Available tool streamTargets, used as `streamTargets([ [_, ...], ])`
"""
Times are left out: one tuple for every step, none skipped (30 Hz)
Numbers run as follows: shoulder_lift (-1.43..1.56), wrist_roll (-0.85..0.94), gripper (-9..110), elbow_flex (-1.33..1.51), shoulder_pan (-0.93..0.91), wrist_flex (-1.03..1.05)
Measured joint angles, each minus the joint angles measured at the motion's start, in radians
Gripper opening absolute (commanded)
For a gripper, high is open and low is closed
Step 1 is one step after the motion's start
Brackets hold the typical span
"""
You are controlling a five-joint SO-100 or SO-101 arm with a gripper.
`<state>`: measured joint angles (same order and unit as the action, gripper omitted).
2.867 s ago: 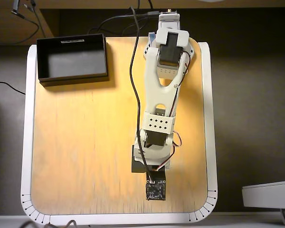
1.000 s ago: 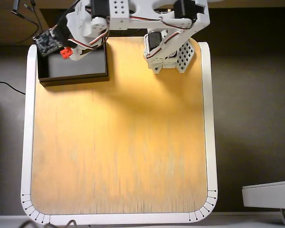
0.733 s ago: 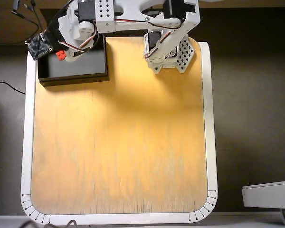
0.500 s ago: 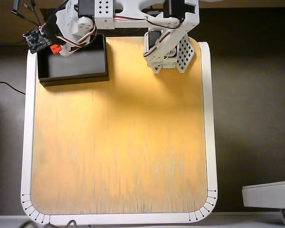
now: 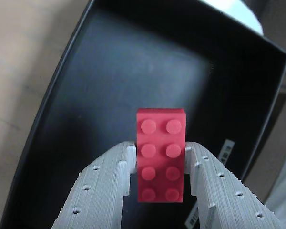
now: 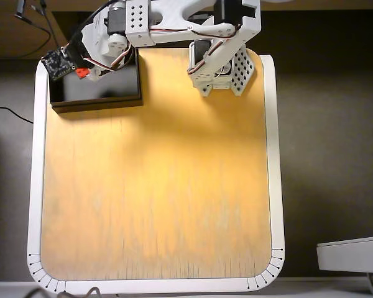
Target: Grasp a lego block and put it in the bin.
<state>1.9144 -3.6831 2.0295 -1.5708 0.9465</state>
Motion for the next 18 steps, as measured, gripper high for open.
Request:
streamTargets([
  [0.000,-0.008,0,0.008,0.000,0.000],
  [0.000,-0.012,0,0.012,0.000,0.000],
  [0.000,-0.018,0,0.015,0.000,0.000],
  [0.000,-0.021,0,0.015,0.000,0.000],
  [0.000,-0.026,0,0.017,0.000,0.000],
  [0.000,-0.029,2,0.018,0.000,0.000],
  [0.000,-0.034,5,0.018,0.000,0.000],
  [0.000,-0.041,8,0.018,0.000,0.000],
  [0.000,-0.054,11,0.018,0.000,0.000],
  [0.000,-0.067,12,0.018,0.000,0.000],
  [0.000,-0.078,12,0.018,0.000,0.000],
  [0.000,-0.091,14,0.018,0.000,0.000],
  [0.000,-0.103,16,0.018,0.000,0.000],
  [0.000,-0.112,17,0.018,0.000,0.000],
  [0.000,-0.120,19,0.018,0.000,0.000],
  [0.000,-0.126,21,0.018,0.000,0.000],
  [0.000,-0.133,21,0.018,0.000,0.000],
  [0.000,-0.144,21,0.018,-0.003,0.000],
])
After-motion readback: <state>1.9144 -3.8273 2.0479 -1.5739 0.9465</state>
